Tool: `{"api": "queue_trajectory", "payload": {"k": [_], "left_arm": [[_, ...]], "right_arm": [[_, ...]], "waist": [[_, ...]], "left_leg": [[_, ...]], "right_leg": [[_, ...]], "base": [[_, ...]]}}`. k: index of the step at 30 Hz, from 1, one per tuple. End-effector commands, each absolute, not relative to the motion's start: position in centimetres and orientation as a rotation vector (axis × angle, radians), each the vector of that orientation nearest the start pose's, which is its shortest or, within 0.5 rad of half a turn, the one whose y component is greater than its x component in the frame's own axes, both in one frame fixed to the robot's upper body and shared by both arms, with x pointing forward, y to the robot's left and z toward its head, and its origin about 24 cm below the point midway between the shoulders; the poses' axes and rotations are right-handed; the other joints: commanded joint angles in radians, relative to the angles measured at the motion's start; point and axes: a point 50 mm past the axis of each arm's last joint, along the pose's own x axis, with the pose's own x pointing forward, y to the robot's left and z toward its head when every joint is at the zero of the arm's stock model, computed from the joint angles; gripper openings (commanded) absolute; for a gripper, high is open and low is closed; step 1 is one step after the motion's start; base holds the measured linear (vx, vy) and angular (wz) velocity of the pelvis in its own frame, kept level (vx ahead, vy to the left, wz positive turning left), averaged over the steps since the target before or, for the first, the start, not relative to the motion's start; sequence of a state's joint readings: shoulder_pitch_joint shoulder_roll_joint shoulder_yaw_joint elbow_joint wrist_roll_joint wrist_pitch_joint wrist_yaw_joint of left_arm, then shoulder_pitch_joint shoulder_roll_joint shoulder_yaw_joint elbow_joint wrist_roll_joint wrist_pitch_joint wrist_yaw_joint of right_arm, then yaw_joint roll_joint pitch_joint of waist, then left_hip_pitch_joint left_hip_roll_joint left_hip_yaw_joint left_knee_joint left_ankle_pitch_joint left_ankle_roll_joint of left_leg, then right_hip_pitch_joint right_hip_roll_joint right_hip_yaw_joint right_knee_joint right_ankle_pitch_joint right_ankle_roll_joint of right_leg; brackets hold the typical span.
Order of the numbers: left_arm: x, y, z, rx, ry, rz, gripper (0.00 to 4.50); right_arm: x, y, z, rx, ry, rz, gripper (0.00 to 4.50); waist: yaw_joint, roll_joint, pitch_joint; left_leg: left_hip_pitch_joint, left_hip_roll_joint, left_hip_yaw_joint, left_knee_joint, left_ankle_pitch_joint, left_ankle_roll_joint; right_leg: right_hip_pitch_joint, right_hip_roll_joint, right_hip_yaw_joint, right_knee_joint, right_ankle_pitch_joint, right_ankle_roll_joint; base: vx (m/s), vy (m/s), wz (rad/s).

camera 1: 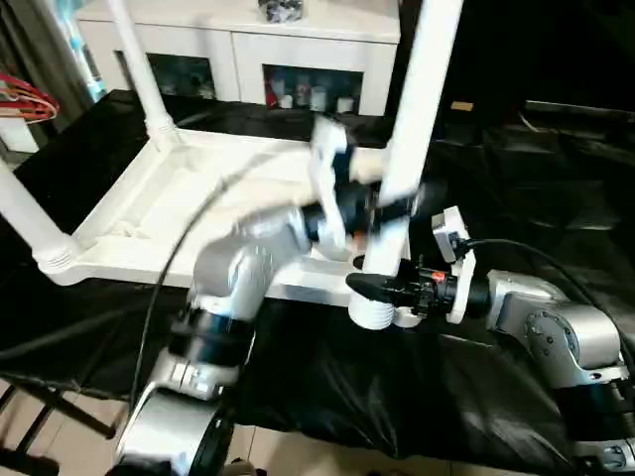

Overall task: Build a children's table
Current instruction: Pick table leg

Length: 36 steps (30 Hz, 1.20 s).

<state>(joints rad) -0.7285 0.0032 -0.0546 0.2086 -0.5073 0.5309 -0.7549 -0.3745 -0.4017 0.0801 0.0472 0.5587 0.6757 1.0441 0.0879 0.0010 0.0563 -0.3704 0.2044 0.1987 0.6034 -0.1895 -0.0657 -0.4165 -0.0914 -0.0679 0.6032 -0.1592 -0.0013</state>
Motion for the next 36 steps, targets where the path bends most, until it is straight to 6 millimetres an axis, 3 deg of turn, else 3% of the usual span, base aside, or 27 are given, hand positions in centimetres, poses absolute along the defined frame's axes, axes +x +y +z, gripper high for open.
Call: {"api": "queue_trajectory", "payload": {"k": [1, 4, 7, 10, 11, 12, 13, 19, 24, 36], "left_arm": [[32.7, 3.2, 17.6, -0.370, -0.037, -1.206, 2.85], [32.5, 3.1, 17.4, -0.377, -0.026, -1.221, 2.71], [32.4, 3.0, 17.2, -0.382, -0.025, -1.220, 2.28], [32.7, 3.1, 17.3, -0.393, -0.038, -1.185, 2.05], [32.8, 3.2, 17.3, -0.400, -0.045, -1.168, 1.96], [32.9, 3.2, 17.3, -0.401, -0.046, -1.166, 1.96], [32.9, 3.2, 17.3, -0.402, -0.047, -1.164, 1.90], [33.2, 3.6, 17.7, -0.427, -0.084, -1.118, 1.86], [33.2, 3.7, 17.7, -0.433, -0.090, -1.109, 1.85], [33.0, 3.5, 17.7, -0.400, -0.113, -1.108, 1.85]], "right_arm": [[28.0, -13.7, 10.1, 0.263, 0.311, 1.252, 1.96], [28.1, -13.8, 10.2, 0.254, 0.308, 1.248, 1.96], [28.3, -14.0, 10.3, 0.242, 0.304, 1.241, 1.96], [28.4, -14.1, 10.5, 0.224, 0.289, 1.241, 1.96], [28.4, -14.1, 10.7, 0.212, 0.282, 1.245, 1.96], [28.4, -14.1, 10.7, 0.211, 0.281, 1.245, 1.96], [28.4, -14.1, 10.7, 0.209, 0.280, 1.246, 2.31], [28.9, -14.5, 12.1, 0.183, 0.254, 1.240, 2.84], [29.2, -14.9, 12.1, 0.139, 0.265, 1.213, 3.28], [29.7, -15.1, 11.8, 0.126, 0.340, 1.154, 3.36]], "waist": [[0.003, -0.015, -0.078], [0.004, -0.016, -0.078], [0.004, -0.020, -0.078], [0.004, -0.018, -0.077], [0.004, -0.023, -0.077], [0.004, -0.022, -0.077], [0.004, -0.021, -0.077], [0.001, -0.023, -0.077], [0.002, -0.024, -0.077], [0.002, -0.028, -0.076]], "left_leg": [[0.005, 0.018, -0.012, -0.060, -0.104, 0.056], [0.005, 0.018, -0.011, -0.059, -0.101, 0.059], [0.005, 0.019, -0.011, -0.059, -0.098, 0.064], [0.005, 0.019, -0.011, -0.059, -0.102, 0.062], [0.005, 0.019, -0.010, -0.058, -0.106, 0.062], [0.005, 0.019, -0.010, -0.058, -0.105, 0.063], [0.004, 0.019, -0.010, -0.058, -0.101, 0.063], [0.003, 0.017, -0.010, -0.056, -0.097, 0.071], [0.004, 0.018, -0.010, -0.056, -0.099, 0.069], [0.003, 0.018, -0.010, -0.056, -0.099, 0.065]], "right_leg": [[0.065, -0.043, 0.036, -0.065, -0.207, -0.200], [0.064, -0.042, 0.036, -0.063, -0.191, -0.212], [0.066, -0.042, 0.036, -0.062, -0.188, -0.213], [0.065, -0.043, 0.036, -0.064, -0.201, -0.214], [0.065, -0.043, 0.036, -0.064, -0.208, -0.209], [0.065, -0.043, 0.037, -0.065, -0.211, -0.208], [0.065, -0.044, 0.036, -0.064, -0.212, -0.206], [0.065, -0.041, 0.036, -0.065, -0.210, -0.200], [0.064, -0.041, 0.036, -0.065, -0.227, -0.194], [0.062, -0.042, 0.036, -0.066, -0.247, -0.180]], "base": [[0.000, 0.000, 0.00], [0.000, 0.000, 0.00], [0.000, 0.000, 0.00], [0.000, 0.000, 0.00], [0.000, 0.000, 0.00], [0.000, 0.000, 0.00], [0.000, 0.000, 0.00], [0.000, 0.000, 0.00], [0.000, 0.000, 0.00], [0.000, 0.000, 0.00]]}}
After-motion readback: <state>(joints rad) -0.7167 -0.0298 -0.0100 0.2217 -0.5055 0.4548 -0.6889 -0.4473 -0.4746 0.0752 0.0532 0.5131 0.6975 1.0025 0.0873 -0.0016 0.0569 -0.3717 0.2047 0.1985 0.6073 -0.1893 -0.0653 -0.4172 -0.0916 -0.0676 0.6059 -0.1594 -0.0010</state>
